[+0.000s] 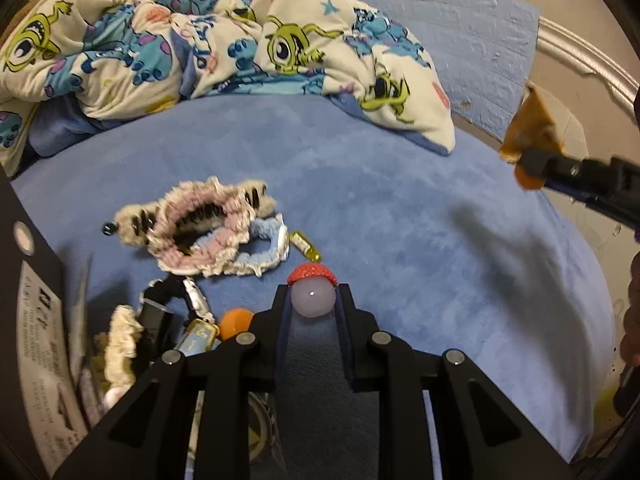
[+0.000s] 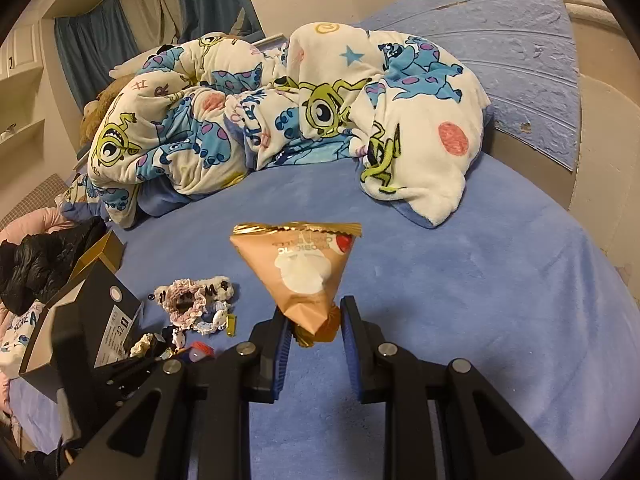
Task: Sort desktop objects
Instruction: 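Grasp the white-and-red round item with the left tool, then carry the snack packet and round item over the shoebox with both tools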
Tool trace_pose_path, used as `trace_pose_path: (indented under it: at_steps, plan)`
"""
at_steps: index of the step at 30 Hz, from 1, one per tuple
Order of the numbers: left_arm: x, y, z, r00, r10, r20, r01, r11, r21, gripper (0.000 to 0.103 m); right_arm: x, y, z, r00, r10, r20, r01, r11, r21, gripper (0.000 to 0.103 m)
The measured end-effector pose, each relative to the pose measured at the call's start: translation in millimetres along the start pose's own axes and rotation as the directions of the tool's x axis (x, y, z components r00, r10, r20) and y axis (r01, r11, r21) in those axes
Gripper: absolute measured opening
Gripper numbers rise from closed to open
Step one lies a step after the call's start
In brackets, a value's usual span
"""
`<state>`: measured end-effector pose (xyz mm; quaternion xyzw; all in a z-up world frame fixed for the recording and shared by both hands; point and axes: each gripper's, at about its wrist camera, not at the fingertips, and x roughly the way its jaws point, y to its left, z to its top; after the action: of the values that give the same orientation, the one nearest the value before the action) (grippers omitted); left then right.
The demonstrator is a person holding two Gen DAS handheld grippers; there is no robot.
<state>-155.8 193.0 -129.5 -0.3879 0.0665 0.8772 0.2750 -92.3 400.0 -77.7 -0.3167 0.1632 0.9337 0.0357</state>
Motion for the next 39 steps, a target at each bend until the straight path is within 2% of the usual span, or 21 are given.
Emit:
trace_pose_path:
  at_steps: [7,14,25,32,38,39]
  plan:
    - [-38,4,11,0.998,0.042,0.038,-0.040,0.998,-0.045,0.022,-2,17,3,1.000,0.012,-0.005,-0.012,0.999,-0.034,0.024]
    - [-72,20,17,0.995,0.071,0.074,-0.063,0.993,-0.101,0.022,-4,56,11,0.998,0.055,-0.005,-0.055,0.994,-0.093,0.024]
    - [-130,50,25,0.982,0.146,0.123,-0.127,0.980,-0.152,0.022,-20,112,16,0.997,0.076,-0.008,-0.076,0.977,-0.199,0.024]
    - [-193,95,22,0.957,0.241,0.159,-0.208,0.958,-0.197,0.022,-23,182,8,0.986,0.162,-0.035,-0.166,0.956,-0.243,0.024]
    - [-246,152,3,0.931,0.335,0.147,-0.287,0.918,-0.273,0.022,-22,252,-5,0.968,0.242,-0.062,-0.250,0.926,-0.283,0.024]
    - [-256,163,-4,0.922,0.360,0.139,-0.309,0.905,-0.291,0.022,-21,267,-10,0.963,0.258,-0.072,-0.268,0.918,-0.292,0.024]
